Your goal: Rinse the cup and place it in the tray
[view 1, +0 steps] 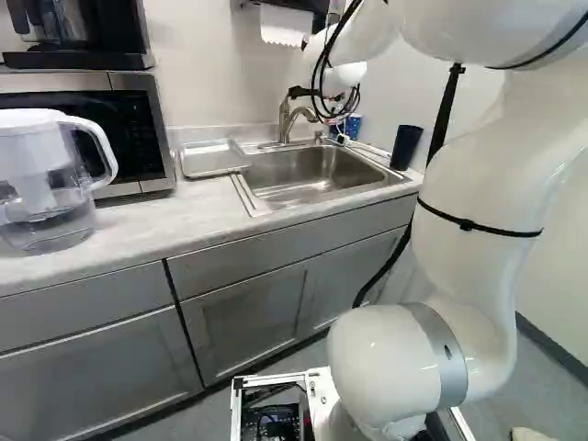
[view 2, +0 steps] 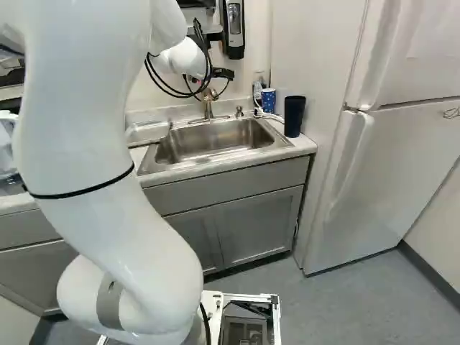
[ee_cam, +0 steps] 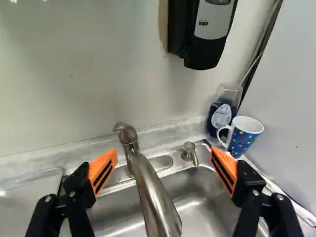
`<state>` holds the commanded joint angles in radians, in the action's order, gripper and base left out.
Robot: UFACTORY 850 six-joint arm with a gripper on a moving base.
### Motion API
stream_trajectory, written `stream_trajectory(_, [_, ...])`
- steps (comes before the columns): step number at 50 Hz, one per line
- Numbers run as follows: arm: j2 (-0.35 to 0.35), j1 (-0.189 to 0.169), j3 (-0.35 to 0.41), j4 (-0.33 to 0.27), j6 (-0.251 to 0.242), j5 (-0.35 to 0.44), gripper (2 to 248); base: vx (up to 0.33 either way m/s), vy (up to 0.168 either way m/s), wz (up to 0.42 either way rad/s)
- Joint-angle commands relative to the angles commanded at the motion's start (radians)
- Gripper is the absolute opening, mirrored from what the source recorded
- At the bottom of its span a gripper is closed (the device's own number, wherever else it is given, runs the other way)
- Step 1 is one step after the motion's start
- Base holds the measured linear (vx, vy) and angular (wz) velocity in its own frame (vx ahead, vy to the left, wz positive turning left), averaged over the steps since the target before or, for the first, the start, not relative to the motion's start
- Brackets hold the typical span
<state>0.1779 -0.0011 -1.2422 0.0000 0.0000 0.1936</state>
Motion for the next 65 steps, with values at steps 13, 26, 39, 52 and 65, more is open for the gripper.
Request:
stream_trajectory(13, [0.047, 0.0, -0.051, 0.0, 0.0, -0.033, 247, 0.0, 0.0, 0.0])
stream_trajectory(26, [0.096, 0.0, -0.107, 0.0, 0.0, -0.064, 247, 0.0, 0.0, 0.0])
stream_trajectory(39, [0.141, 0.002, -0.159, 0.0, 0.0, -0.07, 247, 0.0, 0.0, 0.0])
stream_trajectory(52, [0.176, 0.006, -0.2, 0.0, 0.0, -0.063, 247, 0.0, 0.0, 0.0])
stream_trajectory(65, [0.192, 0.009, -0.218, 0.0, 0.0, -0.012, 247, 0.0, 0.0, 0.0])
